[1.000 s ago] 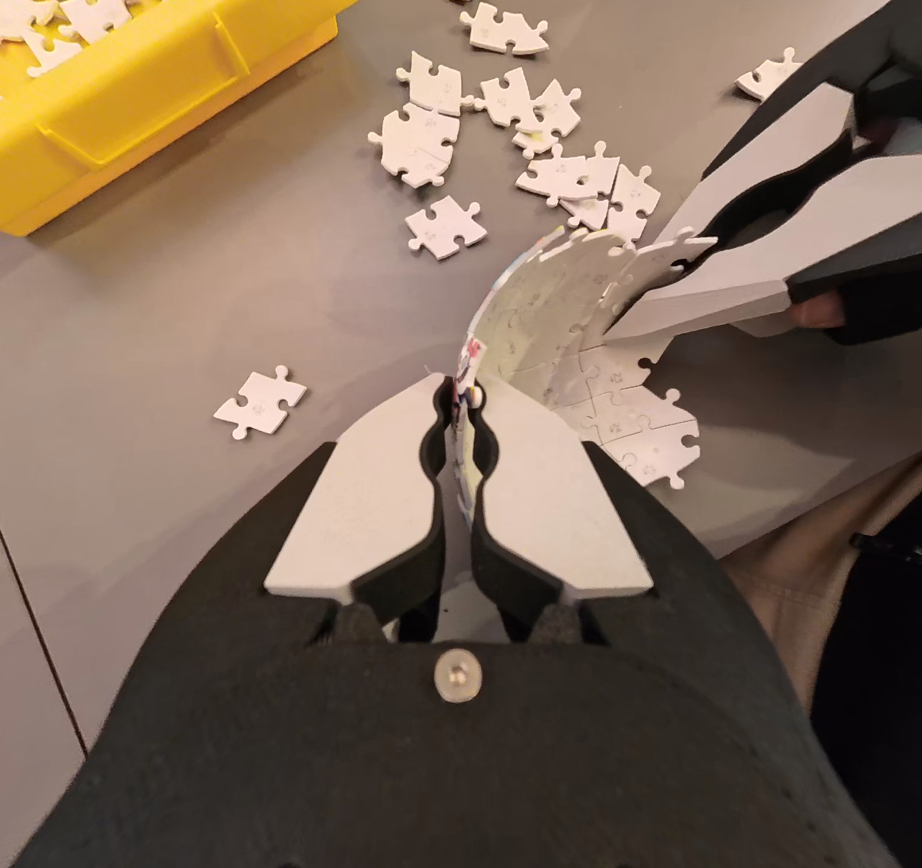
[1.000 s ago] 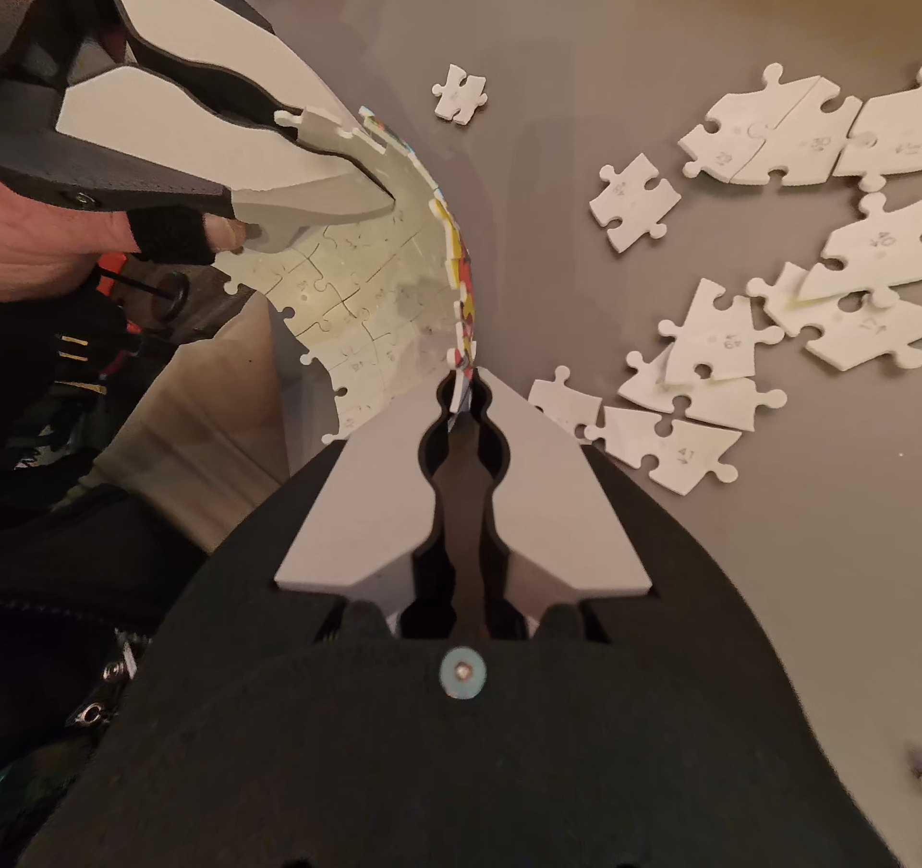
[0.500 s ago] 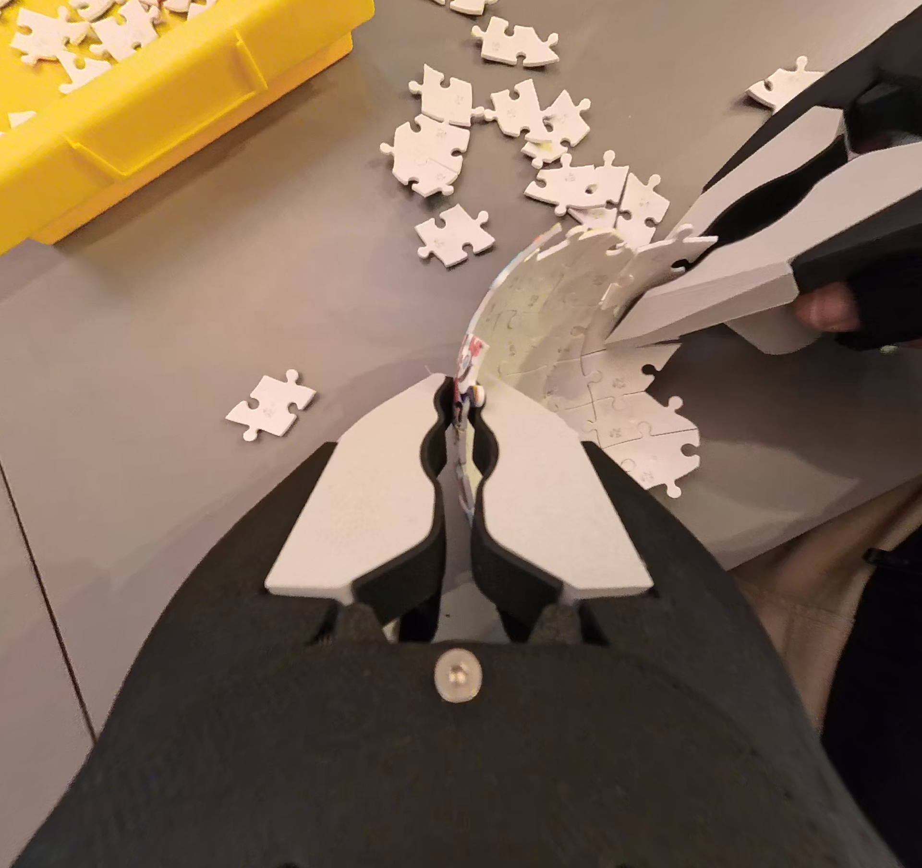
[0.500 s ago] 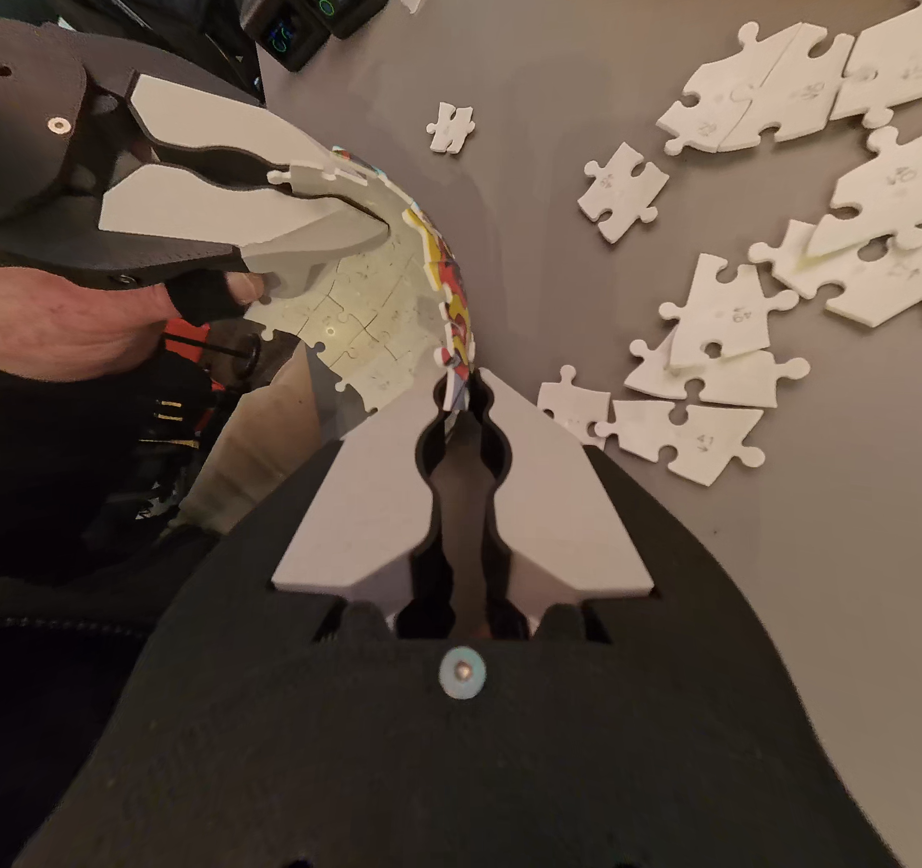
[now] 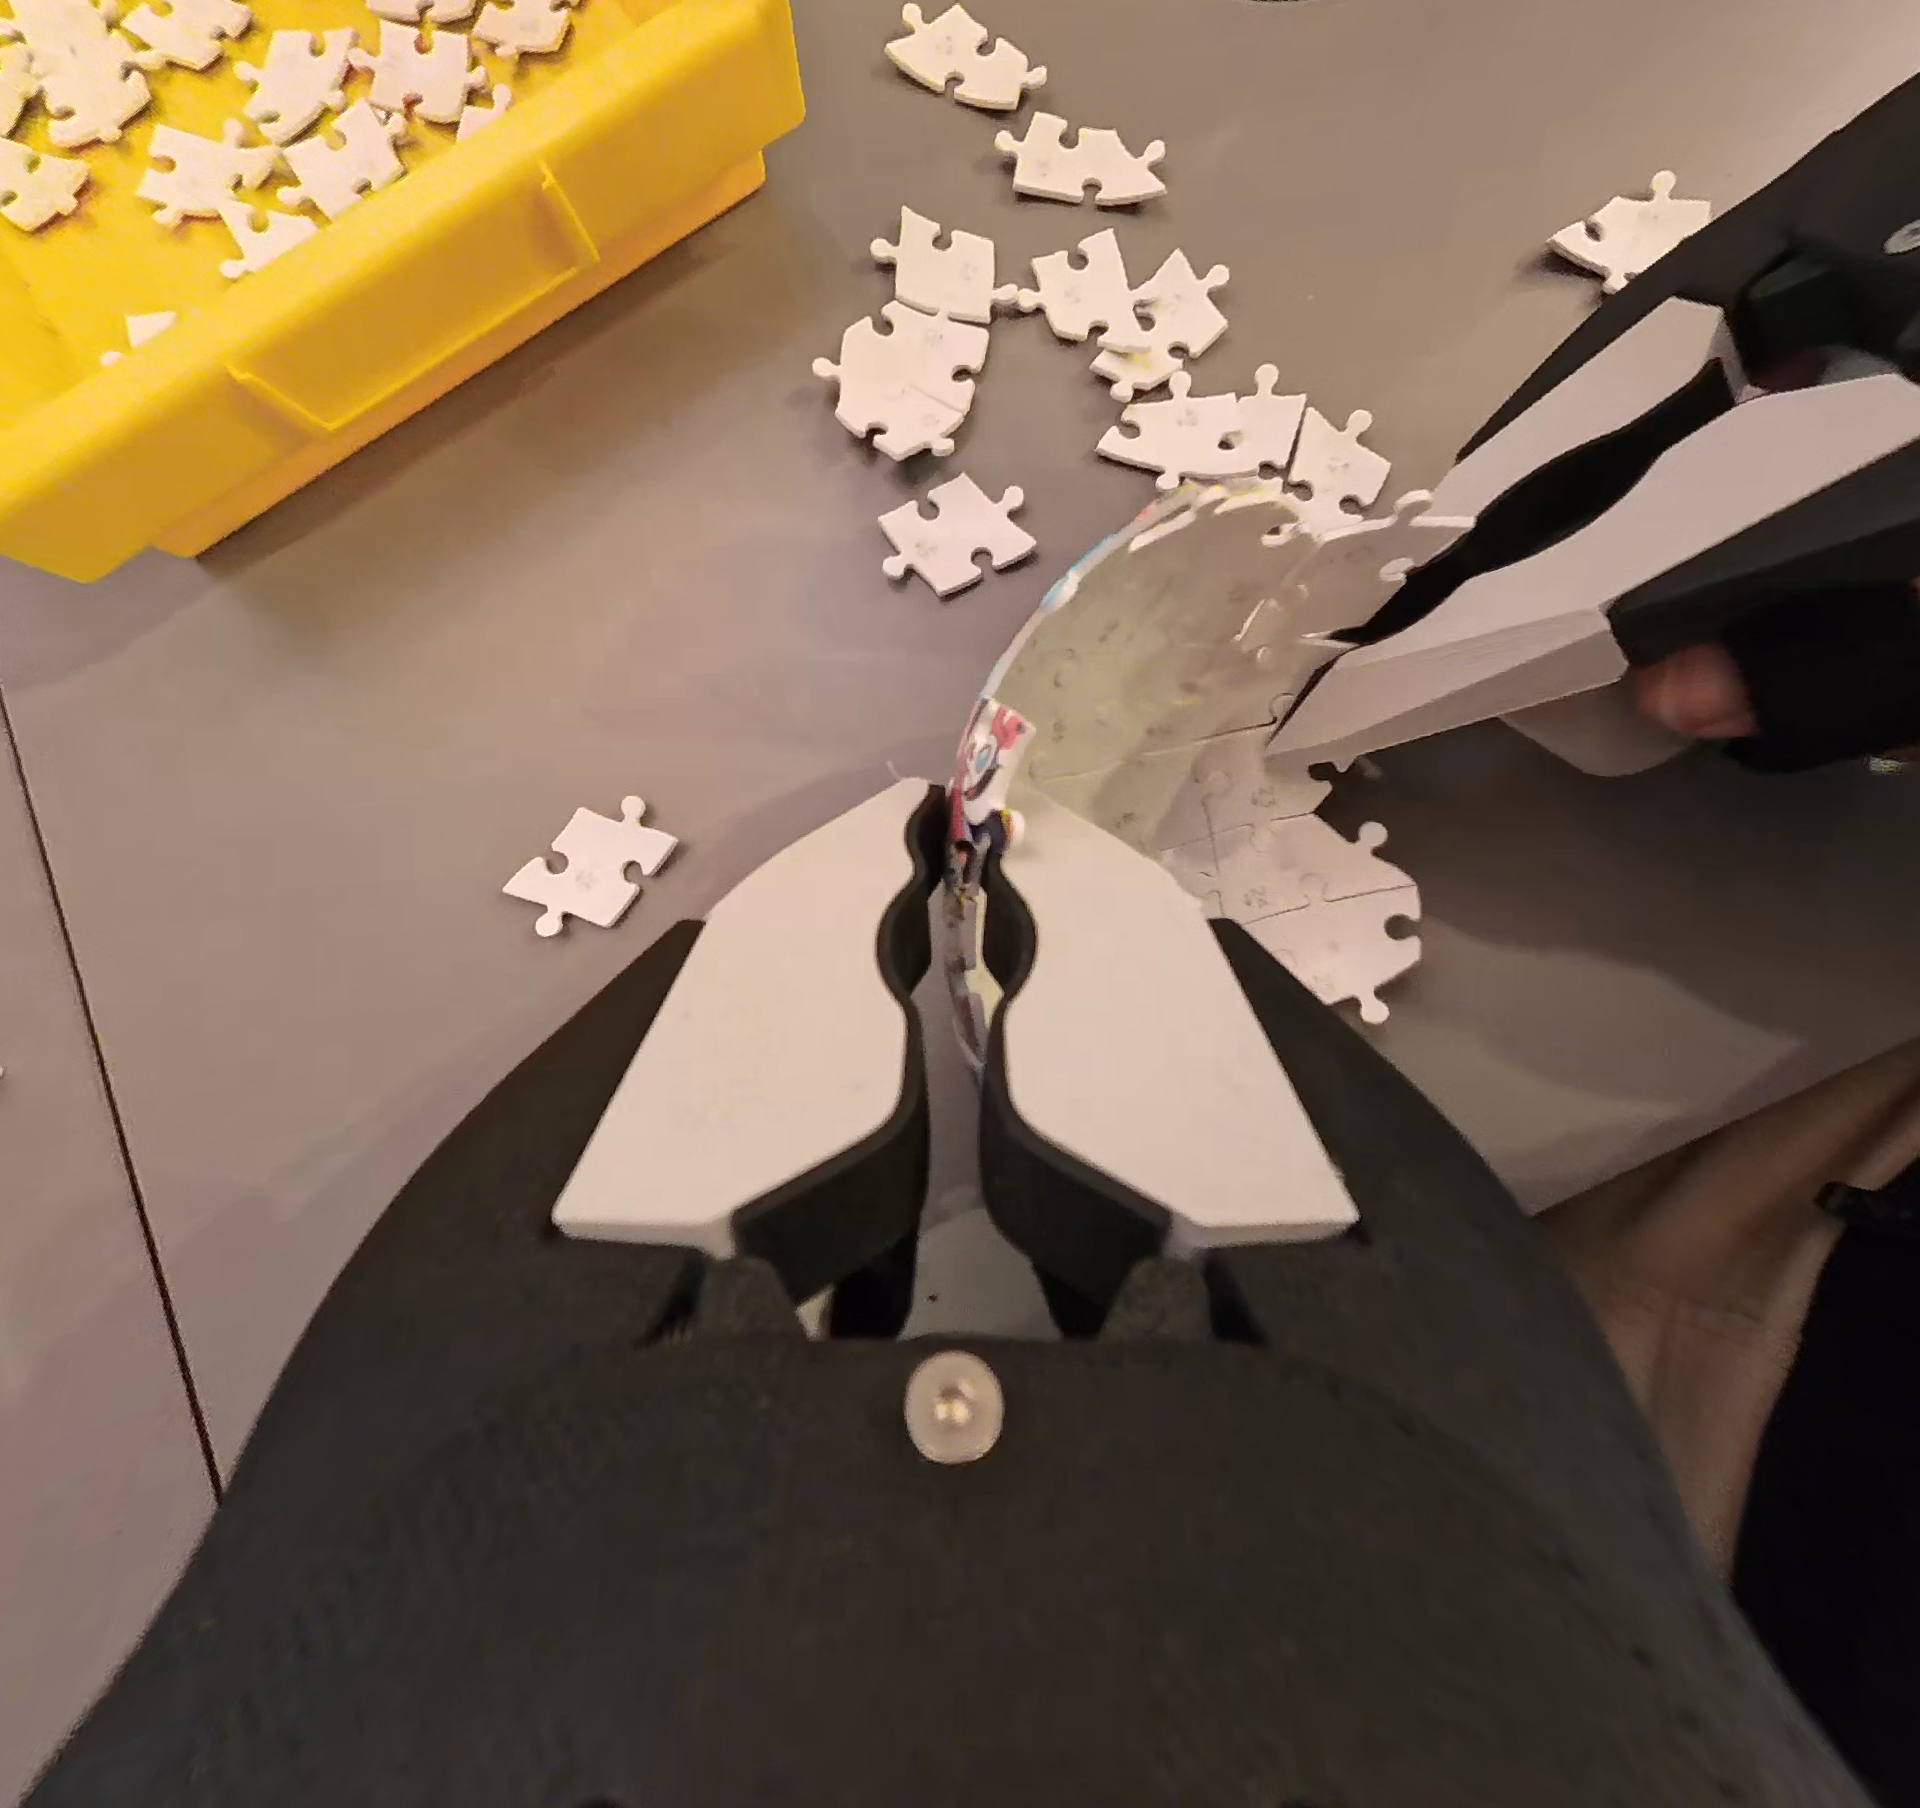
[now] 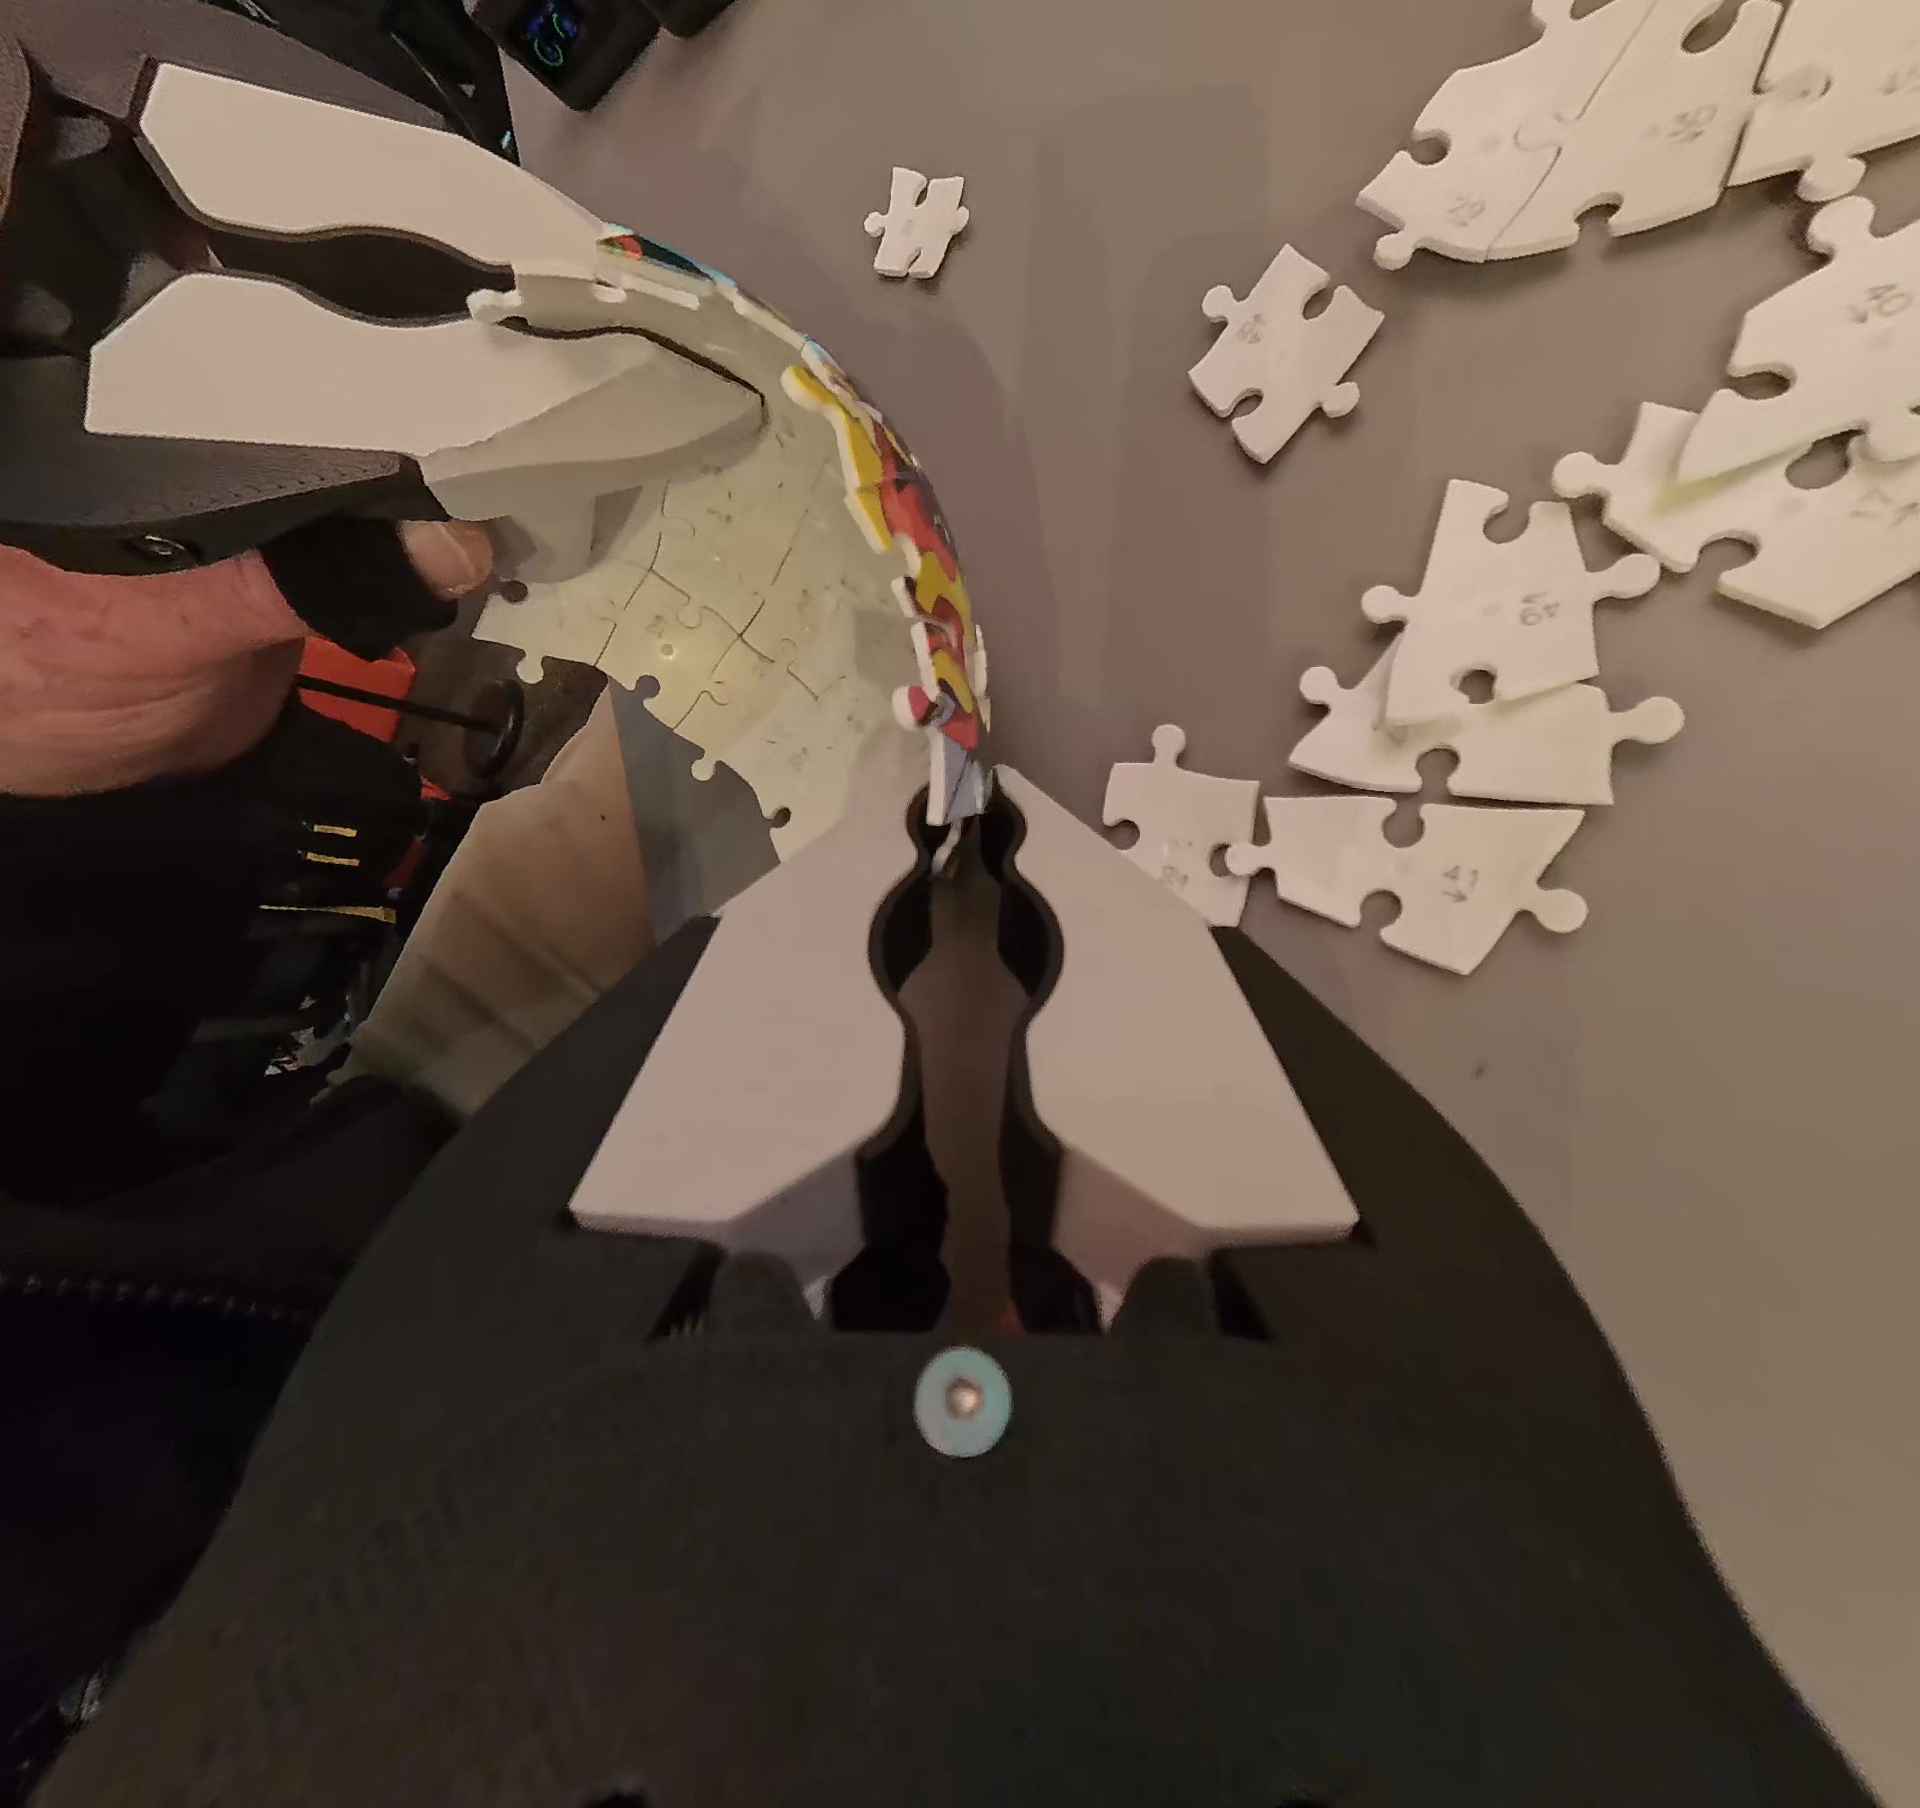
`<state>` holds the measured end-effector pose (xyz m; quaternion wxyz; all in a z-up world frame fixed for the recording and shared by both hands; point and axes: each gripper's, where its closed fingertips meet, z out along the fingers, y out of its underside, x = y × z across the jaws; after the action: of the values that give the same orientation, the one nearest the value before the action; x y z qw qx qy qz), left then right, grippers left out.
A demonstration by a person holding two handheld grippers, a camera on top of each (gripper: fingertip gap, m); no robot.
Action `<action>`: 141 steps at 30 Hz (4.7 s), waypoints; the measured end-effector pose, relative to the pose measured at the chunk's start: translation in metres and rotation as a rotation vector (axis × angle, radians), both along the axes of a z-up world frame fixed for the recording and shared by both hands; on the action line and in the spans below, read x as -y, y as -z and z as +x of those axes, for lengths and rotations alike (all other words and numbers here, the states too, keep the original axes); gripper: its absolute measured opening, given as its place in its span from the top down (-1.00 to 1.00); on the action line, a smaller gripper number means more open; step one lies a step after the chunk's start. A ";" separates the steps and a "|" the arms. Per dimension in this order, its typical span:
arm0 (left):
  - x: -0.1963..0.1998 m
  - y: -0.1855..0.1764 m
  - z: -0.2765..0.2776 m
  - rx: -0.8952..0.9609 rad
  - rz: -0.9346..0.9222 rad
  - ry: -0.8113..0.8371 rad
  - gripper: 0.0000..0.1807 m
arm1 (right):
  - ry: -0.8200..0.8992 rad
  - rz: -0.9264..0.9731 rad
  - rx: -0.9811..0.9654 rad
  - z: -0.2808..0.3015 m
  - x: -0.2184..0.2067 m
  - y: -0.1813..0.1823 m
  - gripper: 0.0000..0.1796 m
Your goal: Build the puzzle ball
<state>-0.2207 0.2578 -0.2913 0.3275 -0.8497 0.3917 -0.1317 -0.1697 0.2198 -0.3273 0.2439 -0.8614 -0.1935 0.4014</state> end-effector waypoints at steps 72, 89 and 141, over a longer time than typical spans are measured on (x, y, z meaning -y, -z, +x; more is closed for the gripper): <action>-0.013 -0.031 -0.001 0.171 0.140 -0.093 0.96 | -0.020 -0.030 -0.153 -0.013 -0.007 -0.012 0.96; -0.010 -0.042 0.006 0.195 0.192 -0.082 0.96 | 0.053 -0.042 -0.224 -0.010 -0.016 -0.018 1.00; -0.018 -0.033 -0.003 0.307 0.084 -0.176 0.96 | 0.092 0.307 -0.096 0.018 -0.043 -0.058 0.72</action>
<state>-0.2235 0.2754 -0.2579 0.4289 -0.8361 0.2664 -0.2143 -0.1513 0.2632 -0.2696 0.3996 -0.8018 -0.2013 0.3961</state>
